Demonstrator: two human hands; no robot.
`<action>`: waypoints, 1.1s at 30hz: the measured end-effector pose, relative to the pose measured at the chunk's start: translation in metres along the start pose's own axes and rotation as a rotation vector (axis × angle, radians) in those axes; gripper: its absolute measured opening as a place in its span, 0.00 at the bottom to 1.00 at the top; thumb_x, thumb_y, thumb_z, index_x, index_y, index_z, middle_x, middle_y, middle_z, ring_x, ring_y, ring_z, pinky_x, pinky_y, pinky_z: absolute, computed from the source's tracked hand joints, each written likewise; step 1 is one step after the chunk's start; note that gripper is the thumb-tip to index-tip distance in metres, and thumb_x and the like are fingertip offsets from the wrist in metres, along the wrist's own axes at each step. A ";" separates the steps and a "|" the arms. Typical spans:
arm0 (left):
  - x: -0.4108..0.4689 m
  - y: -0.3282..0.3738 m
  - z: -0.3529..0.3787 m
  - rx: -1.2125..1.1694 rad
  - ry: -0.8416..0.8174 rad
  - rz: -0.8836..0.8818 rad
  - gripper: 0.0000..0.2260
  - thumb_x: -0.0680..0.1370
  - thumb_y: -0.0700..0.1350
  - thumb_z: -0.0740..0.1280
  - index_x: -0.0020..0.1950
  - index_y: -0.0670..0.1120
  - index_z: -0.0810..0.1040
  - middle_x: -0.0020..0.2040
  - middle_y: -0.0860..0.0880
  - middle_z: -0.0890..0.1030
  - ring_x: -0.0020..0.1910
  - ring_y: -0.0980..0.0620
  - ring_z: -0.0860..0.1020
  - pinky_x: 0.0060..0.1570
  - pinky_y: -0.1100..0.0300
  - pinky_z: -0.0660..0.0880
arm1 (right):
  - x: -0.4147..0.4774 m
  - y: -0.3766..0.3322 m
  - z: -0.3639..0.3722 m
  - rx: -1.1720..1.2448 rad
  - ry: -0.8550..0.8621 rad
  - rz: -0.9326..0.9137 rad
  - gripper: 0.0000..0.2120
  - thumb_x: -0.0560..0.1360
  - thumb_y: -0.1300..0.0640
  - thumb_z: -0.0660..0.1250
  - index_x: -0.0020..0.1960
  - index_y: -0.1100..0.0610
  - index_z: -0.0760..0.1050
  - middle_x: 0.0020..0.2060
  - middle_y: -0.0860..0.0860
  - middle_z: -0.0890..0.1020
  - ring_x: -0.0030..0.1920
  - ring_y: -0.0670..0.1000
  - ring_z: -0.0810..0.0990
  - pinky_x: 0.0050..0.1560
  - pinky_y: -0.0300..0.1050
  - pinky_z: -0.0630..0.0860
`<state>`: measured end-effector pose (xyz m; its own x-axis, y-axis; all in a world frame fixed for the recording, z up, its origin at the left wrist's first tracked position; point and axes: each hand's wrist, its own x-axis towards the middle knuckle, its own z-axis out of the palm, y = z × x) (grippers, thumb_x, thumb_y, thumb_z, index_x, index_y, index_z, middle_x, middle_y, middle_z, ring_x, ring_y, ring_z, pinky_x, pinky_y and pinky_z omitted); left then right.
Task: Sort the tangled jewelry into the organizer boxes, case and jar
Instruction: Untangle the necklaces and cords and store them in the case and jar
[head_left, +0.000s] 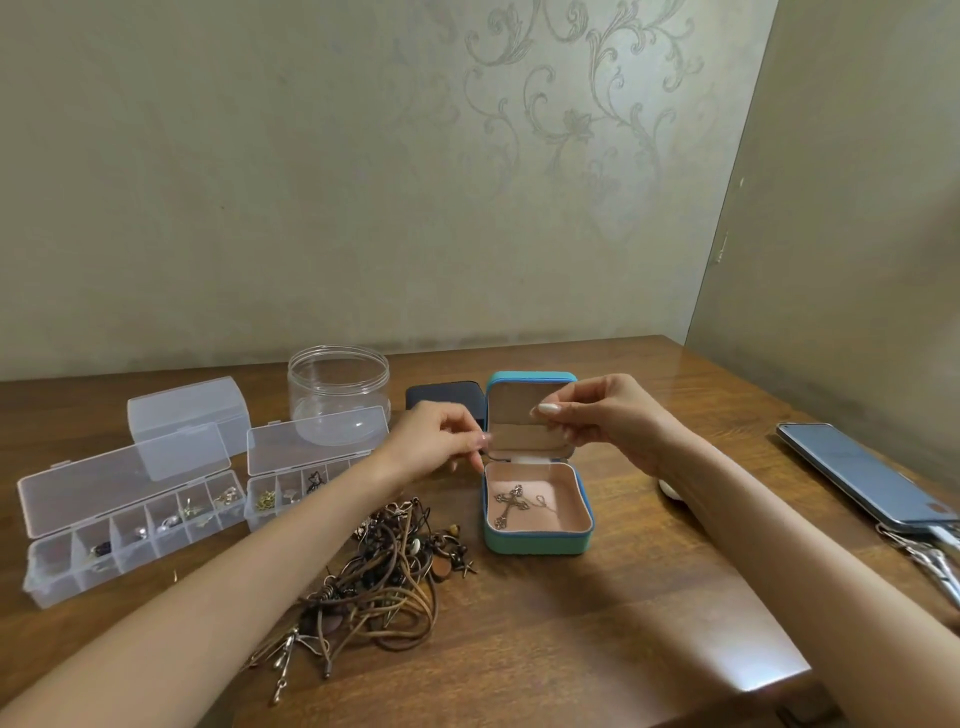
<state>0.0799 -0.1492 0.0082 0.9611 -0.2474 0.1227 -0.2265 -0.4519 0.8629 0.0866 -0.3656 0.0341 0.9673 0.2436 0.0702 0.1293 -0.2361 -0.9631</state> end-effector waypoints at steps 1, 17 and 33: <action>-0.002 0.001 0.000 0.046 -0.122 -0.024 0.04 0.77 0.40 0.66 0.43 0.41 0.78 0.35 0.48 0.82 0.27 0.61 0.74 0.29 0.69 0.69 | 0.000 0.000 0.002 -0.006 0.006 -0.013 0.06 0.71 0.60 0.72 0.45 0.63 0.83 0.34 0.53 0.82 0.33 0.47 0.77 0.36 0.40 0.78; 0.038 0.012 0.015 0.071 -0.046 -0.031 0.27 0.73 0.33 0.66 0.70 0.42 0.62 0.55 0.44 0.74 0.52 0.51 0.73 0.51 0.59 0.71 | 0.009 0.009 0.038 0.160 0.223 -0.164 0.03 0.73 0.68 0.69 0.45 0.63 0.80 0.34 0.51 0.82 0.32 0.41 0.80 0.35 0.33 0.76; -0.005 0.006 0.036 0.196 0.307 0.344 0.13 0.72 0.46 0.73 0.52 0.49 0.73 0.45 0.51 0.81 0.31 0.60 0.73 0.36 0.59 0.73 | -0.002 0.001 0.029 0.236 0.190 -0.254 0.04 0.71 0.71 0.70 0.43 0.64 0.78 0.31 0.49 0.84 0.33 0.45 0.82 0.35 0.35 0.77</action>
<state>0.0678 -0.1817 -0.0054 0.8213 -0.1602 0.5476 -0.5353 -0.5483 0.6425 0.0787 -0.3395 0.0252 0.9369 0.0826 0.3396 0.3376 0.0376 -0.9405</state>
